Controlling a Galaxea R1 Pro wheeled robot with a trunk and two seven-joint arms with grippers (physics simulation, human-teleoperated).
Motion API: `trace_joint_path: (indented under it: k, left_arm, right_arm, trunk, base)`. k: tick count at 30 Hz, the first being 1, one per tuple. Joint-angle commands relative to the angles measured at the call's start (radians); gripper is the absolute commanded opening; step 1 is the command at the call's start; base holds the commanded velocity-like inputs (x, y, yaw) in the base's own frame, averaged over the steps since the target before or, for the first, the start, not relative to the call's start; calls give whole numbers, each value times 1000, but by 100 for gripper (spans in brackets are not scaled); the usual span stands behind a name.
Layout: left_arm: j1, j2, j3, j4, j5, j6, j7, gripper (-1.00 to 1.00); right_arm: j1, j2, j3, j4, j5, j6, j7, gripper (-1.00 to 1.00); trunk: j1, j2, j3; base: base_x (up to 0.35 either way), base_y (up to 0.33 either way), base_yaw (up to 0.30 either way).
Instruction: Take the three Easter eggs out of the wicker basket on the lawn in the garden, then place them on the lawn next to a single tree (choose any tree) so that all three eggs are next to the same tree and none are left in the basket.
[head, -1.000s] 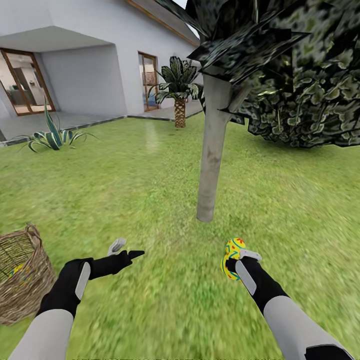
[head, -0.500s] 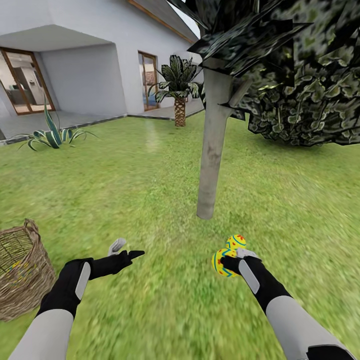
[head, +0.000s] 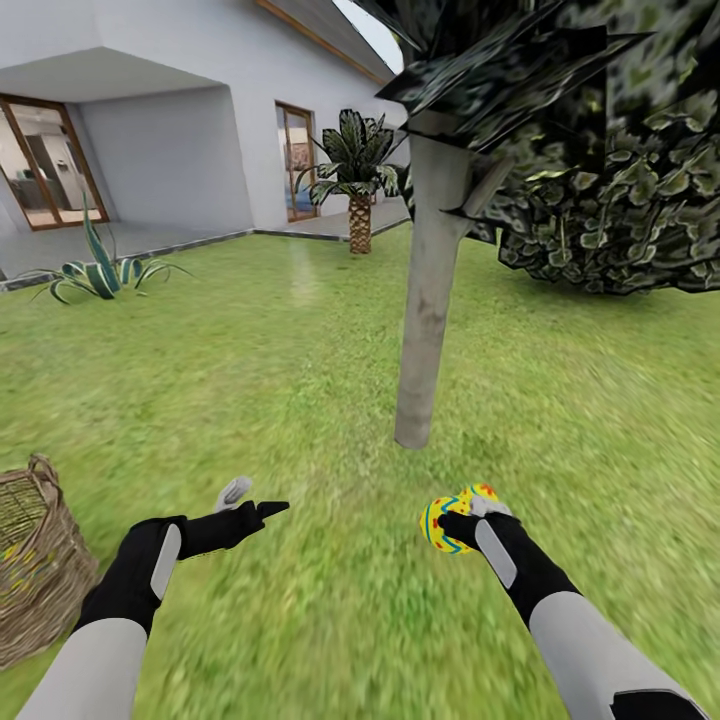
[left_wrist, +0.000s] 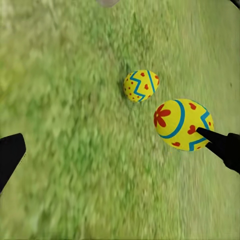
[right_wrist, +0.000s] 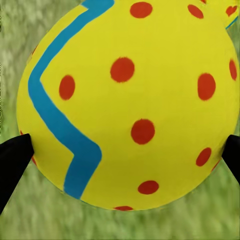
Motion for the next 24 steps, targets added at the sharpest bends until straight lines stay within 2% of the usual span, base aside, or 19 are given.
trace_joint_path:
  k: [1,12,17,20,24]
  left_arm:
    - [-1,0,2,0,4,8,-1,100]
    - [-1,-1,2,0,3,8,-1,100]
    - [-1,-1,1,0,2,9,-1,100]
    - [-1,-1,2,0,2,10,-1,100]
    - [-1,-1,2,0,2,9,-1,100]
  right_arm:
    - [0,-1,5,-2,-11,3,-10,-100]
    - [0,-1,3,-4,-14,1,-9,-100]
    - [0,-1,1,-3,-16,1,-10,-100]
    - [0,-1,1,-3,-16,1,-9,-100]
    - [0,-1,8,-3,-14,-1,-9,-100]
  trunk:
    - [0,0,-1]
    - [0,0,0]
    - [0,0,-2]
    - [12,-21,-12]
    - [14,-22,-27]
  base:
    - [317,0,0]
    - [317,-42,113]
    - [62,-28,3]
    - [3,-1,0]
    - [0,0,0]
